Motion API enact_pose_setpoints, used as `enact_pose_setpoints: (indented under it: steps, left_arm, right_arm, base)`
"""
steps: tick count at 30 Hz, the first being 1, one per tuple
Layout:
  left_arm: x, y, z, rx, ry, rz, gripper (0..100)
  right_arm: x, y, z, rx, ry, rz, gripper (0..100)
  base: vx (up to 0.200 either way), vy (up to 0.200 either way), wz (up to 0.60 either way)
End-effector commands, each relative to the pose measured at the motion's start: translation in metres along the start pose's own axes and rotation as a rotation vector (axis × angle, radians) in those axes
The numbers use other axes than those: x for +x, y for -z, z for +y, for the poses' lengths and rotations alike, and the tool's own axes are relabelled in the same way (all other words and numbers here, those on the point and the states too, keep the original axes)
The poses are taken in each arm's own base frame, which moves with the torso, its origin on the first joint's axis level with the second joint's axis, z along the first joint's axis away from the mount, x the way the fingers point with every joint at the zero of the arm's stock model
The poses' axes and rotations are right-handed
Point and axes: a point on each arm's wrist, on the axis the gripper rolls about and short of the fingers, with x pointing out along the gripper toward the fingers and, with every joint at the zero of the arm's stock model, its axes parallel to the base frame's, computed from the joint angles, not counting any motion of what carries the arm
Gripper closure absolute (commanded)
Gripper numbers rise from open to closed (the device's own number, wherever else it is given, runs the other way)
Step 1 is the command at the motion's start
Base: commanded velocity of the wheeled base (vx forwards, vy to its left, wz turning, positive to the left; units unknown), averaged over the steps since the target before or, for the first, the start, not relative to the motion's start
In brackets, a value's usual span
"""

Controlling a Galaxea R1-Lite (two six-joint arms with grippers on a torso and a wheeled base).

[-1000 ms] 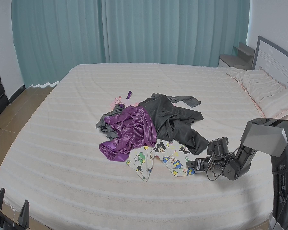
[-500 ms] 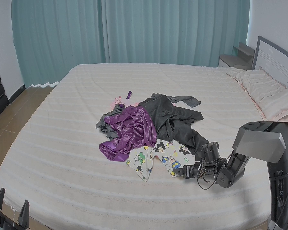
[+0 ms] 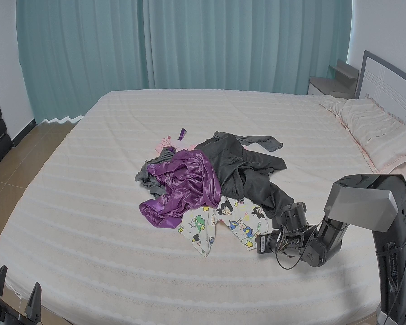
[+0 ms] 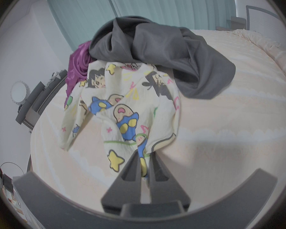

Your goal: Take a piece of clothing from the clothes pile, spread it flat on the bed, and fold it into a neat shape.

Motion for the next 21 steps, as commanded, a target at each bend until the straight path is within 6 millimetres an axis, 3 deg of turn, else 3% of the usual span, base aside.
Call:
enact_pose_setpoints:
  steps: [1,6,7,14,15,16,17,18,21]
  left_arm:
    - [0.000,0.005,0.000,0.000,0.000,0.000,0]
    - [0.000,0.005,0.000,-0.001,-0.001,0.000,0]
    - [0.000,0.005,0.000,0.000,-0.001,0.000,0]
    - [0.000,0.005,0.000,0.000,-0.001,0.000,0]
    - [0.000,0.005,0.000,0.000,-0.001,0.000,0]
    - [0.000,0.005,0.000,0.000,-0.001,0.000,0]
    - [0.000,0.005,0.000,0.000,-0.001,0.000,0]
    - [0.000,0.005,0.000,-0.001,-0.001,0.000,0]
    - [0.000,0.005,0.000,-0.001,-0.001,0.000,0]
  right_arm:
    - [-0.010,-0.003,0.000,0.020,-0.014,-0.045,100]
    - [-0.060,-0.008,0.010,0.070,-0.110,-0.114,100]
    - [-0.061,-0.008,0.011,0.069,-0.113,-0.114,100]
    - [-0.141,-0.001,0.018,0.101,-0.222,-0.210,100]
    - [-0.141,-0.001,0.018,0.101,-0.222,-0.210,100]
    - [-0.169,0.003,0.020,0.092,-0.278,-0.242,100]
    - [-0.169,0.003,0.020,0.092,-0.278,-0.242,100]
    - [-0.187,0.009,0.022,0.081,-0.316,-0.251,100]
    - [-0.213,0.016,0.025,0.062,-0.363,-0.279,100]
  base:
    - [0.000,0.000,0.00]
    - [0.000,0.000,0.00]
    - [0.000,0.000,0.00]
    - [0.000,0.000,0.00]
    - [0.000,0.000,0.00]
    - [0.000,0.000,0.00]
    - [0.000,0.000,0.00]
    - [0.000,0.000,0.00]
    - [0.000,0.000,0.00]
